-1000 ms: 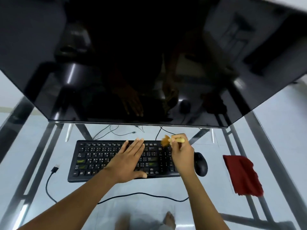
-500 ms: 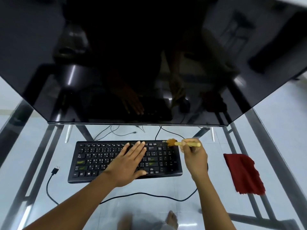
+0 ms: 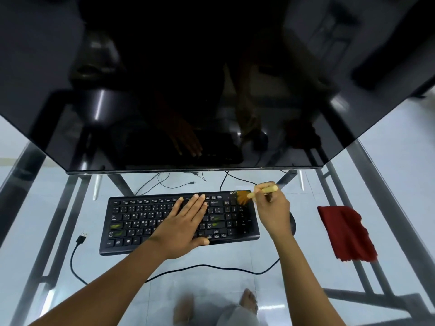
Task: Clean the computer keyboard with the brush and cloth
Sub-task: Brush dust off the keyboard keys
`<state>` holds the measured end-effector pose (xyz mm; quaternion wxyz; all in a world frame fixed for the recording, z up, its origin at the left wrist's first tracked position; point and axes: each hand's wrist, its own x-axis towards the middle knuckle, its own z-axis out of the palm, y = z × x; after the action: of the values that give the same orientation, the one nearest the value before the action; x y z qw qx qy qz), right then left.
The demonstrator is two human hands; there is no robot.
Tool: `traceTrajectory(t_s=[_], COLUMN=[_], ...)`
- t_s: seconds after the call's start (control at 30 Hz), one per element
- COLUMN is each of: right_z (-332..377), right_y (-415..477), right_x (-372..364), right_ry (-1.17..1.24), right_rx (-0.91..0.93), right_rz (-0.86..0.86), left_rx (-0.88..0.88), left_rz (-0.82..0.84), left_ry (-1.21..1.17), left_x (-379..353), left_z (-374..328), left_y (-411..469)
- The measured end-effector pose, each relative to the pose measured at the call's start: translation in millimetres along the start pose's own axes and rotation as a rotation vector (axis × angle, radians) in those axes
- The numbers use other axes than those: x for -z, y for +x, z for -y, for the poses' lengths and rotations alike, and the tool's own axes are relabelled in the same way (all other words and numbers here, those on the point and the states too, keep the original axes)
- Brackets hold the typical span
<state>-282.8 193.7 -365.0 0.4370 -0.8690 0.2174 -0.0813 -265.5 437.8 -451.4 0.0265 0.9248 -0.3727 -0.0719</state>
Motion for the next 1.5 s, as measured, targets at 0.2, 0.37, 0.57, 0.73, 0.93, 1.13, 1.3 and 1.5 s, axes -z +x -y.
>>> traceTrajectory(t_s=[0.2,0.37,0.57,0.73,0.93,1.13,1.3,1.5], right_z=[-6,-7,-14,-28,-34,-37,-40,-32], right_y=[-8,-23,-24,-27,-39,-39,-39,-28], right_x=[2,0,6,9,14,20,22,16], right_ry=[-0.064,0.081,0.092,-0.103,-0.036,0.124,0.011,-0.116], right_rx=[0.069,0.007,0.008,0.051,0.076,0.007,0.048,0.080], right_rz=[-0.136,0.220,0.032,-0.048,0.109,0.098,-0.127,0.060], left_rx=[-0.005,0.001,0.006,0.014,0.015,0.020,0.025,0.029], left_rz=[0.001,0.025,0.027,0.032,0.041,0.049,0.073,0.092], left_ry=[0.016,0.023,0.018,0.003,-0.008,-0.020,-0.043,-0.026], left_x=[-1,0,-1,-3,-2,0,3,6], left_z=[0,-1,-1,-1,-1,-2,-3,-4], left_y=[0,1,2,1,2,1,2,1])
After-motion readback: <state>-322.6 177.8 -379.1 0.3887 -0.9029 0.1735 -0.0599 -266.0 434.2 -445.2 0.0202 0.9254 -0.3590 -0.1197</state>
